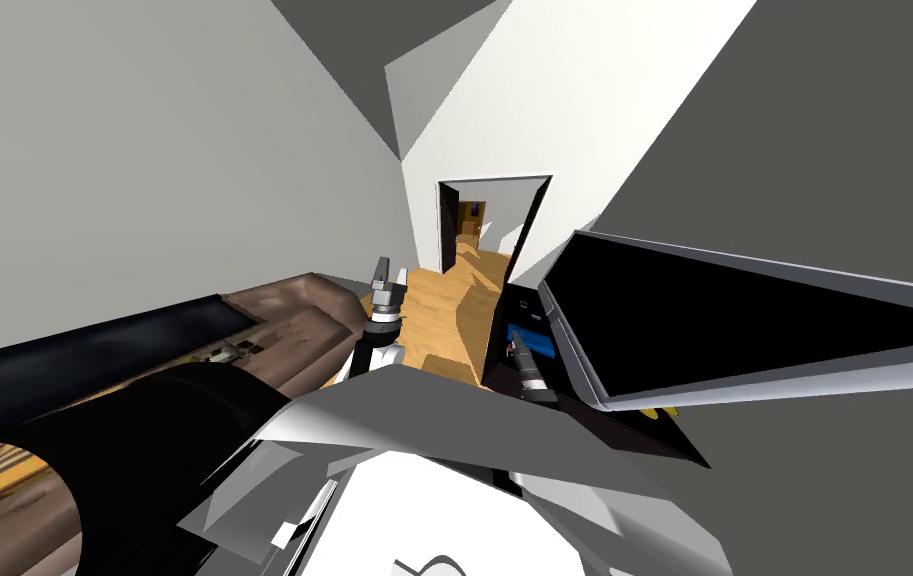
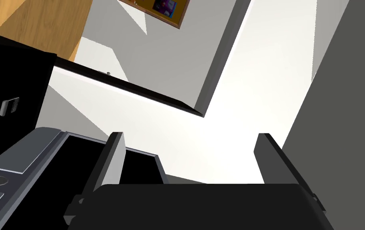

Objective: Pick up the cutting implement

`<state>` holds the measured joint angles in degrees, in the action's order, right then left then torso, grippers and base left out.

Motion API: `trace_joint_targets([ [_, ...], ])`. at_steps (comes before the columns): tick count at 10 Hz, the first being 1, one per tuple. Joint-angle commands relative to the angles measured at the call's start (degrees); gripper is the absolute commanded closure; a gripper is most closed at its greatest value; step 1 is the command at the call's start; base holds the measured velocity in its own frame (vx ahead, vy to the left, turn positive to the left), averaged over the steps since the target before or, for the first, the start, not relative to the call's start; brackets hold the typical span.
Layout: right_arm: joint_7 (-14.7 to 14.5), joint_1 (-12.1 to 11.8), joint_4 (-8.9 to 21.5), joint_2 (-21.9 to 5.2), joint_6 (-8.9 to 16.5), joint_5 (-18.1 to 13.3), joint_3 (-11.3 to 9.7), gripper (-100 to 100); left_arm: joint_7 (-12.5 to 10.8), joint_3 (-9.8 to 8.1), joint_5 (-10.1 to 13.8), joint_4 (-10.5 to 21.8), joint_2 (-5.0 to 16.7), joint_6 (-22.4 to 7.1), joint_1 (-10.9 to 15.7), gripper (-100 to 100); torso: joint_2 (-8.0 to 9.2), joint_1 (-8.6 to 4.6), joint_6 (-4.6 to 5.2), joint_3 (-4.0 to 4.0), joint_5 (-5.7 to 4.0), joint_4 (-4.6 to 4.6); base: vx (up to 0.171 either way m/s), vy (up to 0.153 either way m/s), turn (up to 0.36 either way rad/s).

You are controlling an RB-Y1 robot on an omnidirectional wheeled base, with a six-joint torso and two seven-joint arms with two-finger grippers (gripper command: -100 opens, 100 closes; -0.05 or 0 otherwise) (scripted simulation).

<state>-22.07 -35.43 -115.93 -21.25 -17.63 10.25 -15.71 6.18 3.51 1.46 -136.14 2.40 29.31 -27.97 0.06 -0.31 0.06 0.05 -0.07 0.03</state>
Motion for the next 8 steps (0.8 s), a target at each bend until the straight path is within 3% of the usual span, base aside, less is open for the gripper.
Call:
trace_joint_targets([
  [1,-2.9,-0.4,2.9,-1.9,0.8,1.8,-2.3,-100,0.0,0.00,0.0,0.0,0.0,0.0,0.0,0,0.00,0.00,0.00,0.00,0.00,0.00,-0.050,-0.023,0.350],
  [2,-4.1,-0.4,3.1,-1.9,0.8,1.8,-2.3,-100,0.0,0.01,0.0,0.0,0.0,0.0,0.0,0,-0.01,0.01,-0.05,-0.01,0.00,-0.01,-0.044,-0.020,0.178],
  [3,-5.7,-0.8,5.7,-4.0,1.3,3.6,-4.2,-100,0.0,0.00,0.0,0.0,0.0,0.0,0.0,0,-0.04,0.03,0.01,-0.03,0.00,-0.01,-0.057,-0.008,0.376],
  [4,-7.3,-0.8,5.7,-4.0,1.3,3.6,-4.2,-100,0.0,0.01,0.0,0.0,0.0,0.0,0.0,0,-0.01,0.06,-0.05,-0.01,0.01,-0.01,-0.049,-0.016,0.204],
  [5,-8.9,-1.2,8.1,-6.1,1.9,5.5,-6.2,-100,0.0,0.00,0.0,0.0,0.0,0.0,0.0,0,-0.02,0.04,0.02,-0.01,0.01,-0.01,-0.042,-0.010,0.394],
  [7,-10.7,-1.2,8.3,-6.1,1.9,5.5,-6.2,-100,0.0,0.00,0.0,0.0,0.0,0.0,0.0,0,-0.09,0.02,0.03,-0.05,0.01,-0.02,-0.022,-0.013,0.076],
  [8,-13.1,-1.5,11.1,-8.2,2.4,7.5,-8.4,-100,0.0,-0.01,0.0,0.0,0.0,0.0,0.0,0,-0.15,0.05,0.03,-0.08,0.01,-0.03,-0.028,-0.008,0.394],
])
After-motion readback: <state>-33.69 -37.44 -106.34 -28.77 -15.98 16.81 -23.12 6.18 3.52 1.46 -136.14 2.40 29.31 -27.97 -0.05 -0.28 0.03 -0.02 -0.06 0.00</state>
